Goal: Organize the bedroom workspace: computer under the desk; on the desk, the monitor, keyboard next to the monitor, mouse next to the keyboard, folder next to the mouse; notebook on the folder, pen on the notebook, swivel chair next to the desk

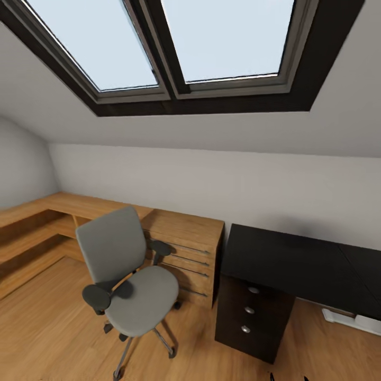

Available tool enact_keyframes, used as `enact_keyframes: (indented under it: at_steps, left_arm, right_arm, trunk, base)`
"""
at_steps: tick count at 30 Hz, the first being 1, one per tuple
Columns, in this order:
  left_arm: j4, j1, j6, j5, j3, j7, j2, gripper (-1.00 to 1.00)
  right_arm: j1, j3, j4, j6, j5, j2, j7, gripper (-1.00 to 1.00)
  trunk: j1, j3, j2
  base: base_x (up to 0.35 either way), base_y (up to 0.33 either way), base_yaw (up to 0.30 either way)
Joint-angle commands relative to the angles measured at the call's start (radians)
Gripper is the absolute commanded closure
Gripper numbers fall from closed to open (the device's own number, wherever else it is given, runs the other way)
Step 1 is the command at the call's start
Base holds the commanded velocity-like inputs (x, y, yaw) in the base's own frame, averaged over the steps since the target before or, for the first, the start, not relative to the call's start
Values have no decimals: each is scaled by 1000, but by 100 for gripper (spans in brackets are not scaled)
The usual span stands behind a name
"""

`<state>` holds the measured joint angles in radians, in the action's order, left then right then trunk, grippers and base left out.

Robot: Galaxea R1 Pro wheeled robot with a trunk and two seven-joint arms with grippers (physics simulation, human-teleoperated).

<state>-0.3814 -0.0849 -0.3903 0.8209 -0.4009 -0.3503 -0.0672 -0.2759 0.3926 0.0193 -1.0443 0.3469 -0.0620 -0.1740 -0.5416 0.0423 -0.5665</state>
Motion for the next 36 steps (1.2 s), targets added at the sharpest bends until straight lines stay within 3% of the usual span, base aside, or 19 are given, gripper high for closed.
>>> enact_keyframes:
  at_steps: [1, 11, 27, 36]
  left_arm:
    - [-1, -1, -4, 6, -9, -7, -1, -100]
    - [-1, -1, -5, 7, -11, -7, -1, -100]
    - [36, -1, 1, 8, -12, -6, -3, -100]
    - [44, -1, 1, 7, -16, -6, -1, -100]
  right_arm:
    - [-1, 10, 2, -3, -1, 1, -9, -100]
    - [0, 14, 1, -3, -2, 11, -9, -100]
    - [0, 17, 1, -3, 0, 30, -9, -100]
    - [0, 17, 2, -1, 0, 47, -9, -100]
  trunk:
    - [3, -1, 5]
    - [42, -33, 75]
    - [42, -33, 75]
    - [42, -33, 75]
  base:
    - [0, 0, 288]
    - [0, 0, 291]
    - [-6, 0, 293]
    - [-255, -39, 293]
